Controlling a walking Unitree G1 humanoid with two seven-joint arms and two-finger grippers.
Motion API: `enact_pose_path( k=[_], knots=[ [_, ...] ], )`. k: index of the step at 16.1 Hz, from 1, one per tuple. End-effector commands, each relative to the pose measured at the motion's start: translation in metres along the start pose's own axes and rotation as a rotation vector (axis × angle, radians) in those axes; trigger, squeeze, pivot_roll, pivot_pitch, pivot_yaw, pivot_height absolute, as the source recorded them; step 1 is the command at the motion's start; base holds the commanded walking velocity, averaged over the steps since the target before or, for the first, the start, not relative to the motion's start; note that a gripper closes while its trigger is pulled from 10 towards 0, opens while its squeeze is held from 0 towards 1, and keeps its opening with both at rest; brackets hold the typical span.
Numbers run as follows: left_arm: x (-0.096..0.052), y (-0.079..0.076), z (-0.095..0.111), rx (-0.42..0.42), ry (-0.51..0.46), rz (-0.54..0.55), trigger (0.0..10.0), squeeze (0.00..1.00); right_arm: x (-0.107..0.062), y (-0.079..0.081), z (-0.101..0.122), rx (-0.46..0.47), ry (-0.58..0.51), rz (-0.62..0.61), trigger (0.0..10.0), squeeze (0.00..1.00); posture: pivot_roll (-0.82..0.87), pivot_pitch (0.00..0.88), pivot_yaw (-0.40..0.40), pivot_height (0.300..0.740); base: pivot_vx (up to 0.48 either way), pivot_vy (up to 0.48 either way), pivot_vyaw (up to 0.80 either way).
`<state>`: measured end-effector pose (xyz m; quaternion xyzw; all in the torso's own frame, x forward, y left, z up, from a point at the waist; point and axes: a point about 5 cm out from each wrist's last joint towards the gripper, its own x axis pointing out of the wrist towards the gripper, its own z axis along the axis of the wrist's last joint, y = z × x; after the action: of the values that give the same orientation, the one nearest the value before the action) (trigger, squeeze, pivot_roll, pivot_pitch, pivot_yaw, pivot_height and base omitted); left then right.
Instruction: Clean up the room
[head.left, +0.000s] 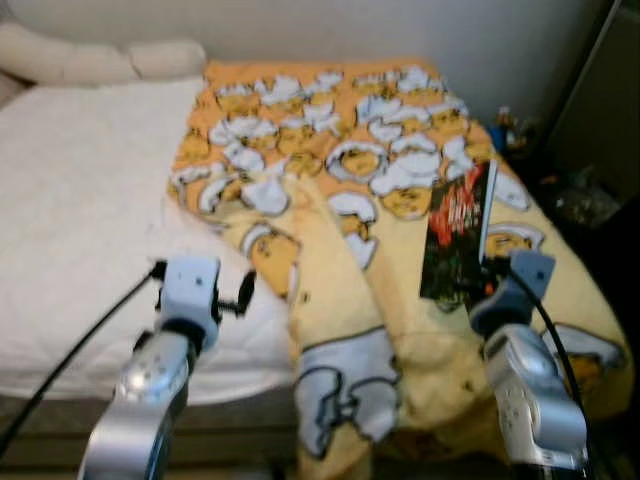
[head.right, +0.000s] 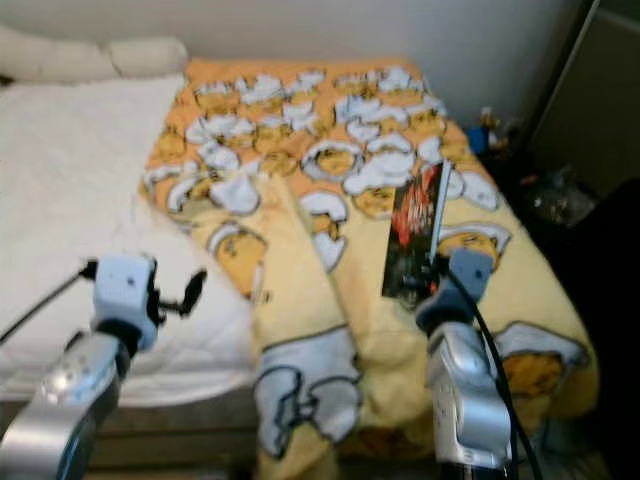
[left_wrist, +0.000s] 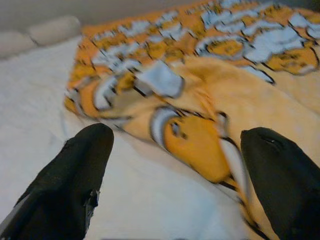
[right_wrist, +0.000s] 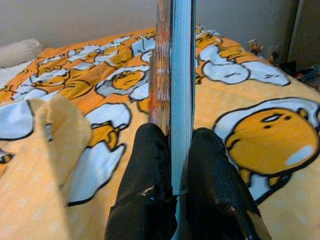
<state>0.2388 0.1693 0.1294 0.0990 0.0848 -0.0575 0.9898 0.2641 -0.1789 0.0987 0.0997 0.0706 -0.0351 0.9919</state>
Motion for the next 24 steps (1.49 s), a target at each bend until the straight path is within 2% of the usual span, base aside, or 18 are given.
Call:
enact_pose_path(
  k=[1, 4, 9, 14, 17, 21, 24],
  knots=[
    [-0.001, 0.014, -0.001, 0.022, 0.007, 0.054, 10.0, 0.65, 0.001, 0.014, 0.013, 0.007, -0.056, 0.05, 10.0, 0.0, -0.01, 0.0, 0.004, 0.74, 0.0, 0.405, 0.0],
    [-0.007, 0.019, -0.003, 0.043, 0.024, 0.061, 10.0, 0.65, -0.003, 0.01, 0.007, 0.051, -0.019, 0.021, 10.0, 0.0, 0.02, 0.0, -0.001, 0.74, 0.0, 0.389, 0.0],
    [-0.008, 0.023, -0.009, 0.045, 0.046, 0.08, 10.0, 0.65, -0.007, 0.017, 0.007, 0.022, -0.017, 0.038, 10.0, 0.0, 0.0, 0.0, 0.002, 0.74, 0.0, 0.392, 0.0],
    [-0.001, 0.022, -0.008, 0.064, 0.053, 0.057, 10.0, 0.66, -0.006, 0.015, 0.01, -0.011, -0.026, 0.038, 10.0, 0.0, -0.01, 0.0, 0.038, 0.74, 0.0, 0.376, 0.0],
    [0.005, 0.025, -0.004, 0.077, 0.044, 0.049, 10.0, 0.66, 0.001, 0.029, 0.018, -0.006, -0.058, 0.073, 10.0, 0.0, 0.0, 0.0, 0.039, 0.74, 0.0, 0.36, 0.0],
    [0.009, 0.028, 0.001, 0.08, 0.033, 0.056, 10.0, 0.67, 0.002, 0.036, 0.014, 0.0, -0.051, 0.08, 10.0, 0.0, 0.01, 0.0, 0.037, 0.74, 0.0, 0.356, 0.0],
    [0.013, 0.024, 0.005, 0.084, 0.026, 0.043, 10.0, 0.66, 0.004, 0.04, 0.013, -0.011, -0.035, 0.101, 10.0, 0.0, 0.02, 0.0, 0.031, 0.74, 0.0, 0.352, 0.0]
  ],
)
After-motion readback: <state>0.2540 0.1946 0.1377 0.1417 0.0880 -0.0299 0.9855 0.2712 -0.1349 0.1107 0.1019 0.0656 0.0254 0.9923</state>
